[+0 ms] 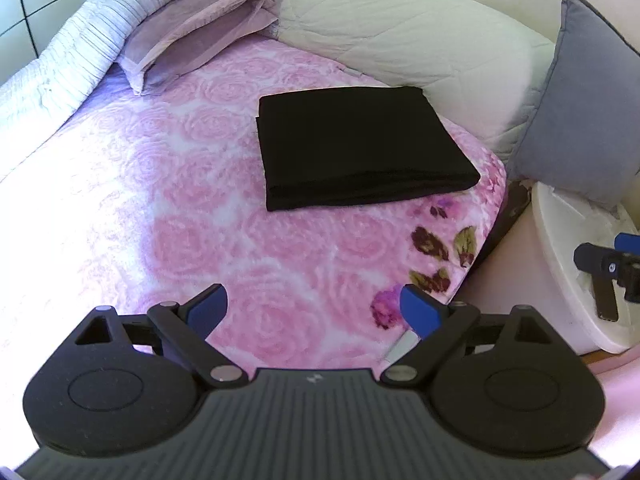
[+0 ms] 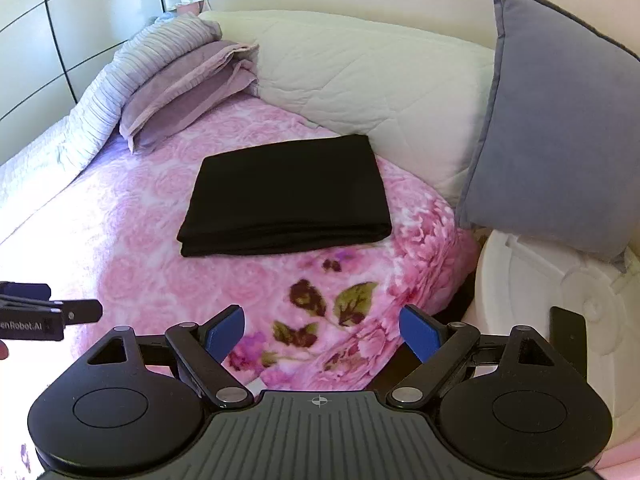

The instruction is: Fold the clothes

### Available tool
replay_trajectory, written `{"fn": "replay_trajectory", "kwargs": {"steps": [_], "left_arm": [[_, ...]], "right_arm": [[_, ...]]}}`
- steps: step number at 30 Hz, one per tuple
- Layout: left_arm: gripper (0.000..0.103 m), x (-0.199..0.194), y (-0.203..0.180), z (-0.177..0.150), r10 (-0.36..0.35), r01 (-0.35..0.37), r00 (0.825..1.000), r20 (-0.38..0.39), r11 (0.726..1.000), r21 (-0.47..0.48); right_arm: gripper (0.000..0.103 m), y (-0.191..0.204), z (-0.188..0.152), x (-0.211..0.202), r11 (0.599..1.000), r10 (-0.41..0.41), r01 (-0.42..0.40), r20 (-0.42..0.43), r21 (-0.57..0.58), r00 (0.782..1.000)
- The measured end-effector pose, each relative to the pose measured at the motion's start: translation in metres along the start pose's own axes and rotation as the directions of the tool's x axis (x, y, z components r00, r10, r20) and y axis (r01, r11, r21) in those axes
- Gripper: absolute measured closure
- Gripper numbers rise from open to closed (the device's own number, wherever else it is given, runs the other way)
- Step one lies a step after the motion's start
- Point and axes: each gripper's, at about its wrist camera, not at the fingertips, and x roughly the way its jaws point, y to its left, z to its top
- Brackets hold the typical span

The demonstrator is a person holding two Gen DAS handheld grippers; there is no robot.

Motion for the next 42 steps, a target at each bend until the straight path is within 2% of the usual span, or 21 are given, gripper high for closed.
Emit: {"fn": "replay_trajectory", "kwargs": {"steps": [10,24,42], "left_arm": [[0.012,-0.012,-0.019,-0.015,0.020,-0.018,0.999,0.026,0.998,-0.057],[0.011,-0.019,-0.030,-0.023,0.034,-0.033,0.999,0.014,0.999,-0.025],[0.011,-0.026,-0.025,-0.024,0.044,-0.043,0.999,0.022,0.999,-0.013]], "right_arm": [[0.015,-0.016,-0.009,-0.001,0.999,0.037,-0.037,-0.014,-0.014,0.999],[0.015,-0.012,-0.019,-0.016,1.000,0.027,-0.027,-0.016,-0.009,0.999],[0.015,0.004,-0.016,-0.016,0.999,-0.002,0.001,-0.026,-0.032,1.000]]}}
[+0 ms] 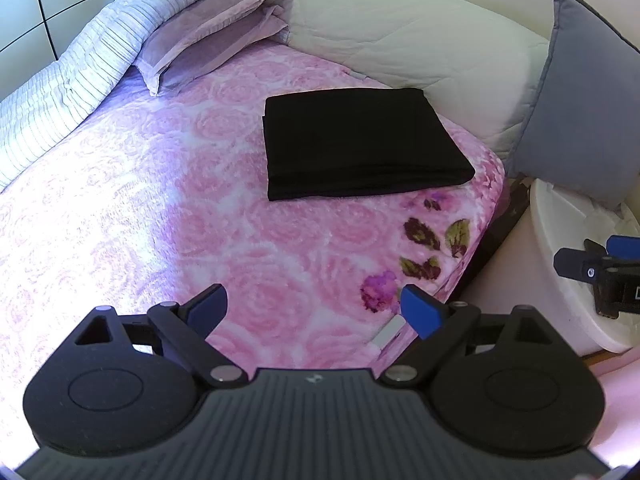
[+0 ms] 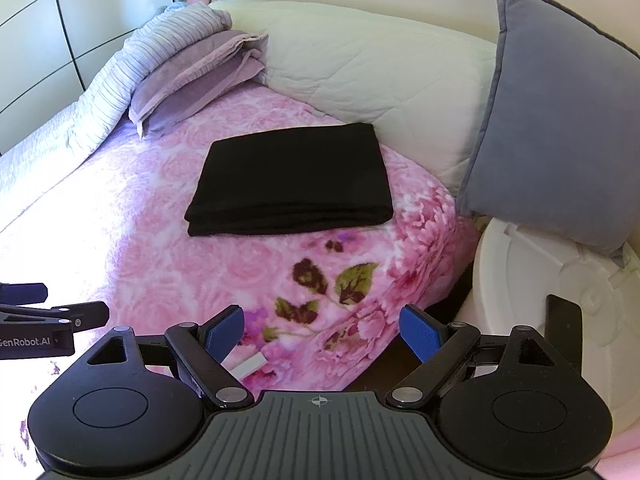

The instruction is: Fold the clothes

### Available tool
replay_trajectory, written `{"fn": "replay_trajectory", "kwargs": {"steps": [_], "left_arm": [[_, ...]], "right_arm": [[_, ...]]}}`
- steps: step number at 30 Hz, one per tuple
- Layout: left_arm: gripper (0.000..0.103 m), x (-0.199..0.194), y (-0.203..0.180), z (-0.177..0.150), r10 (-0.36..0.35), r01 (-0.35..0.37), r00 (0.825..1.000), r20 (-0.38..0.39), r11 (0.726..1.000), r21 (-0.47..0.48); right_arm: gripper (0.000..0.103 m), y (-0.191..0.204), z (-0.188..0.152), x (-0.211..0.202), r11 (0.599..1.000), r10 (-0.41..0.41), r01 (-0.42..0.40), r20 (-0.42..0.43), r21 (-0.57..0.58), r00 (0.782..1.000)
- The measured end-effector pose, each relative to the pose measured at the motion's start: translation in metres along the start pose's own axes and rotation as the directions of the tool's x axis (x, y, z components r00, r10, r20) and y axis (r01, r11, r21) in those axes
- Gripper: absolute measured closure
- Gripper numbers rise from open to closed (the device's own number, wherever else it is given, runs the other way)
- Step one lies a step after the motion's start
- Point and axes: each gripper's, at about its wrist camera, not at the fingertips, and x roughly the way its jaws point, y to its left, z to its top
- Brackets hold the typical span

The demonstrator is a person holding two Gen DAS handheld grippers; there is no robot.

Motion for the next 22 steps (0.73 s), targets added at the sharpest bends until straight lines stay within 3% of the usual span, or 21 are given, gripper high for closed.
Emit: {"fn": "replay_trajectory", "kwargs": {"steps": [22], "left_arm": [[0.010,-0.0026,-0.0026,0.0032,-0.010,0.010,1.000,0.025,1.000,0.004]], "right_arm": [[0.015,0.0033,0.0024,-0.0005,1.000,0.002,-0.002,-0.003,-0.014,1.000]]}}
